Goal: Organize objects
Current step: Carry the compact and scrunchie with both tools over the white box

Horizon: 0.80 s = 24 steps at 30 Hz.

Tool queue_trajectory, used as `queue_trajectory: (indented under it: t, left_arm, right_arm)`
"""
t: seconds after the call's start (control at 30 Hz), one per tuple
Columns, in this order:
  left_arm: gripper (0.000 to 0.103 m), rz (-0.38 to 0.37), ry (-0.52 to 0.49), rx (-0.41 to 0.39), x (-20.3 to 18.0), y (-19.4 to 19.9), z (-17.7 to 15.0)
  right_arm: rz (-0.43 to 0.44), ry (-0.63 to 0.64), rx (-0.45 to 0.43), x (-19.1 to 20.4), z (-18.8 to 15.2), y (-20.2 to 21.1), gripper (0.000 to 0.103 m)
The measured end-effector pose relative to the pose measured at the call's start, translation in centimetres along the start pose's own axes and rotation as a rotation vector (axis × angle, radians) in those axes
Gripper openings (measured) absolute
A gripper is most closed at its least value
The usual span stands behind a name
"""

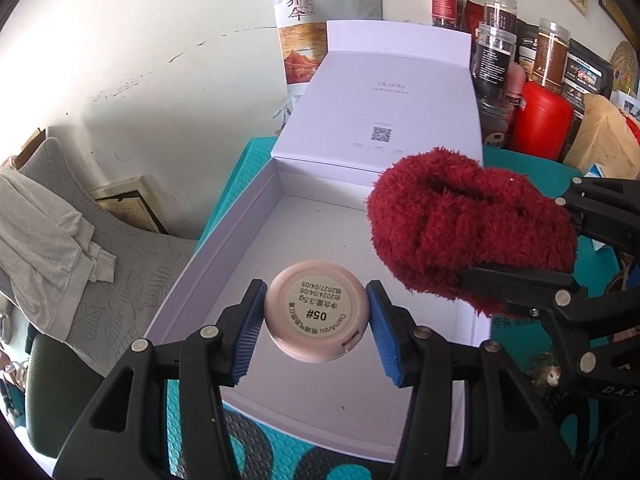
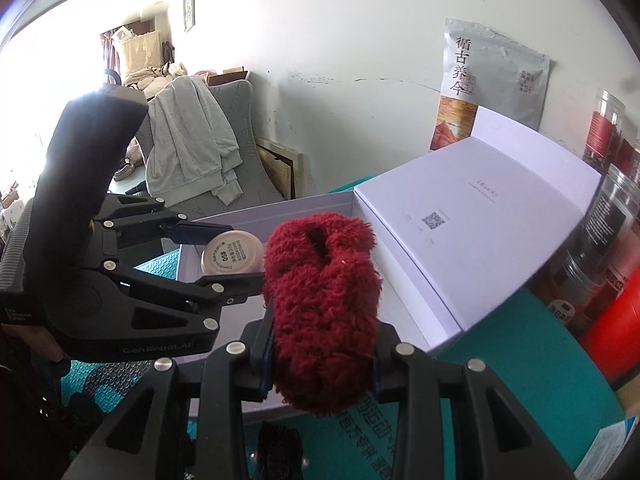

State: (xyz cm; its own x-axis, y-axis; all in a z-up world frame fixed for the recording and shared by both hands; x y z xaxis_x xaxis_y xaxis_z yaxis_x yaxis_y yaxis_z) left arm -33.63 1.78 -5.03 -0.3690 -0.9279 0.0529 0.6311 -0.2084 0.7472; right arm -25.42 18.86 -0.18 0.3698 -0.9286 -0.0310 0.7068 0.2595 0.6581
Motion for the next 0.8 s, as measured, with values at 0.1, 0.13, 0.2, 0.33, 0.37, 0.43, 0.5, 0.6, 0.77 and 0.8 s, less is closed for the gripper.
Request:
queue_trajectory:
  t: [0.1, 0.13, 0.2, 0.33, 0.37, 0.43, 0.5, 0.6, 0.77, 0.8]
  left_arm:
    - [0.049, 0.008, -0.010, -0.002, 0.7, -1.3, 0.6]
    - [0.049, 0.011, -0.013, -0.002, 1.0, -1.7, 0.8]
    - [0.049, 0.017, -0.019, -0.002, 1.5, -2.5, 1.1]
    - [0.049, 0.020, -0.035, 0.015, 2.2, -4.6, 1.7]
    - [0.049, 0.021, -0.041, 0.019, 2.3, -5.0, 1.8]
    - [0.049, 0.019, -0.042, 0.026, 2.6, -5.9, 2.1]
    - [0.049, 0.016, -0.049, 0.033, 2.7, -6.7, 2.4]
    - [0.049, 0.013, -0.057, 0.042, 2.8, -7.8, 2.6]
    - [0.049, -0.018, -0.055, 0.078, 3.2, -9.7, 2.9]
    - [0.049, -0.020, -0.054, 0.083, 3.2, -10.0, 2.9]
  right_arm:
    - [-0.001, 0.005, 0.004, -0.3, 0.4, -1.0, 0.034]
    - [-0.002, 0.007, 0.006, -0.5, 0.6, -1.3, 0.034]
    - [-0.006, 0.012, 0.012, -0.9, 0.8, -2.2, 0.034]
    - [-0.013, 0.012, 0.029, -1.4, 1.0, -3.9, 0.034]
    - [-0.012, 0.012, 0.036, -1.6, 1.0, -4.4, 0.034]
    - [-0.013, 0.011, 0.048, -1.7, 0.9, -5.1, 0.034]
    - [-0.016, 0.011, 0.057, -1.9, 0.8, -5.9, 0.035]
    - [-0.013, 0.007, 0.070, -2.3, 0.8, -6.8, 0.035]
    - [-0.009, 0.004, 0.089, -2.4, 0.8, -8.3, 0.035]
    - [-0.008, 0.003, 0.095, -2.4, 0.8, -8.7, 0.035]
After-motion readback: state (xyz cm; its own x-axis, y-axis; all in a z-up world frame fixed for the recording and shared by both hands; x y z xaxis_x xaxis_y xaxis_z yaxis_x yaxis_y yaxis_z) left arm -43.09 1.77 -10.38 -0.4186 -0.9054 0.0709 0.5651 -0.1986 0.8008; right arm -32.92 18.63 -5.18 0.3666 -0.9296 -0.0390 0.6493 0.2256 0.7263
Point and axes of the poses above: each gripper's, at about its wrist camera, not at the fingertips, and y roughly against the way its jaws point, x to its left, z to its top, the point moved 7 cm from there along -y, roughly the way its jaws point, and after that the axes turned 2 degrees about y, right-handed, at the moved point
